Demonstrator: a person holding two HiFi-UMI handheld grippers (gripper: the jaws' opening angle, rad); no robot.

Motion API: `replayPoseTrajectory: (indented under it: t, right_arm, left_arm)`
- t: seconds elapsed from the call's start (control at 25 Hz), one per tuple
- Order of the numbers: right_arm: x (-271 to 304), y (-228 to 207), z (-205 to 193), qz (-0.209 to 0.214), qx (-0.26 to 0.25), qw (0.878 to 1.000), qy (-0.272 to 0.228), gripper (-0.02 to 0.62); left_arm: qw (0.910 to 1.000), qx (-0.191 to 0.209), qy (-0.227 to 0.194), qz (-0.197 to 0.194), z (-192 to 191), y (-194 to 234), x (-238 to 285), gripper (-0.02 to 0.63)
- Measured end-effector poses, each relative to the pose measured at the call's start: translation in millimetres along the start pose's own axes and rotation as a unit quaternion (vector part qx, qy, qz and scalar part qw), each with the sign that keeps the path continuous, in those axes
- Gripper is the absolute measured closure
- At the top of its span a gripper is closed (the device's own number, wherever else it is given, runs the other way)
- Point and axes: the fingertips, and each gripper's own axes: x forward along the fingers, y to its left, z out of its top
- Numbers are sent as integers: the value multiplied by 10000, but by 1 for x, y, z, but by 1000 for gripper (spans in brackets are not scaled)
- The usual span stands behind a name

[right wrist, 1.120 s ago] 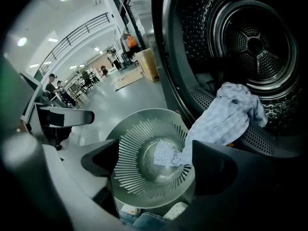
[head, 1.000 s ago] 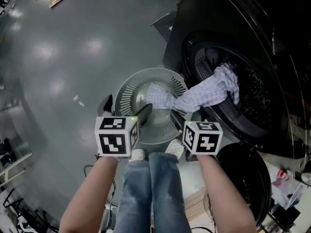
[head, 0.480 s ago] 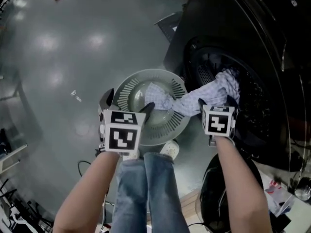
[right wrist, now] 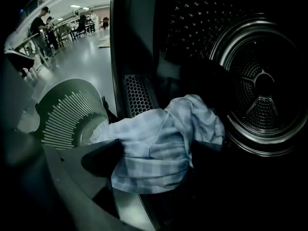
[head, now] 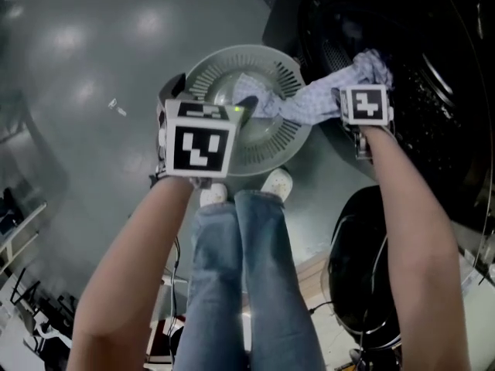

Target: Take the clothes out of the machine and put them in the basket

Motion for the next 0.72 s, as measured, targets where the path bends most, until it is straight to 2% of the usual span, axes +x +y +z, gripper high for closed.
replayPoseTrajectory:
  t: [0.08,0.16,0.2,0.32,0.36,0.4,0.44,0.52,0.64,0.72]
  right_arm:
    - [4,8,-18,235,251,9986,391,147]
    - [5,4,-19,200,157,9987,442,150]
    - [6,7,-16,307,117,9987,388,171]
    - [2,13,-8,471,94,9982,346,323]
    - [-2,12,-6,444,121,9983,363,340]
    - [-7,9,-5,402,185,9984,353,403]
    - [-13,6,-3,348,278,9985,312,543]
    - [-21,-3,-1,196,413,9987,246,548]
    - [-33,-28,-6,-443,277,9981,339,548]
    - [-42,-25,-6,-501,245,9982,241,548]
  left_arm:
    - [9998,-8,180,-46,-7,-5,-1,44]
    - [9998,55,196,-70,-9,-7,-1,44]
    - [9998,85,183,-72,-9,-7,-1,43]
    - [9998,91,155,-71,-5,-5,-1,44]
    - [9998,83,147,-69,-4,-4,-1,44]
    - [9999,77,140,-66,-3,-3,-1,44]
    - [9999,68,133,-67,-3,-3,-2,44]
    - [9999,39,123,-83,-3,-4,-3,44]
    - [9998,44,98,-137,-3,-8,-7,43]
    - [9997,74,109,-182,-5,-9,-12,44]
